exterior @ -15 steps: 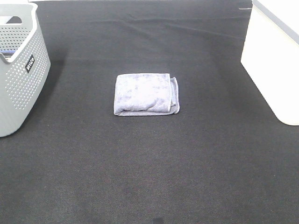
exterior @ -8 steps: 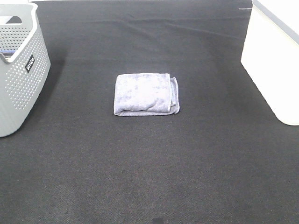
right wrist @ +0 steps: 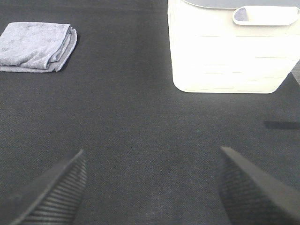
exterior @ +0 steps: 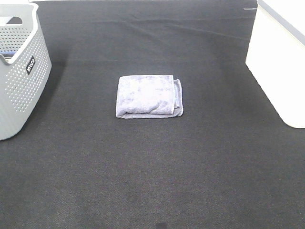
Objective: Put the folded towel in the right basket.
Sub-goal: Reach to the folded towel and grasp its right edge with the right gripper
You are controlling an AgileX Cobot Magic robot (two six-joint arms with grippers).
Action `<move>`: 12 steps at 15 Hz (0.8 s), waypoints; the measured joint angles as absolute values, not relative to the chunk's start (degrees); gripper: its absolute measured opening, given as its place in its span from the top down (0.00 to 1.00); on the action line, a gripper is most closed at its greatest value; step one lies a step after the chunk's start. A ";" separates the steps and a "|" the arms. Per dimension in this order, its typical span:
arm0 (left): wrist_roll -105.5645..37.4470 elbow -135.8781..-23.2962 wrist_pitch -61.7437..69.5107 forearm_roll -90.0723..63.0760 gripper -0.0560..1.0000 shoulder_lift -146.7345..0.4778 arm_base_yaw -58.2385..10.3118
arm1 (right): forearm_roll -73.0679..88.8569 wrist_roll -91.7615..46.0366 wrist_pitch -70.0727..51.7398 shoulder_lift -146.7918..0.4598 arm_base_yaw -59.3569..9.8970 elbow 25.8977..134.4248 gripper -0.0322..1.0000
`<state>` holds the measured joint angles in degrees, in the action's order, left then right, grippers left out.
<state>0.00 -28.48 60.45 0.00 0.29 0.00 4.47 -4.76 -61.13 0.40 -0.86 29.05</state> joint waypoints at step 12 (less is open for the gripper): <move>0.00 -28.48 60.45 0.00 0.02 0.29 0.00 | 4.47 -4.76 -61.13 0.40 -0.86 29.05 0.27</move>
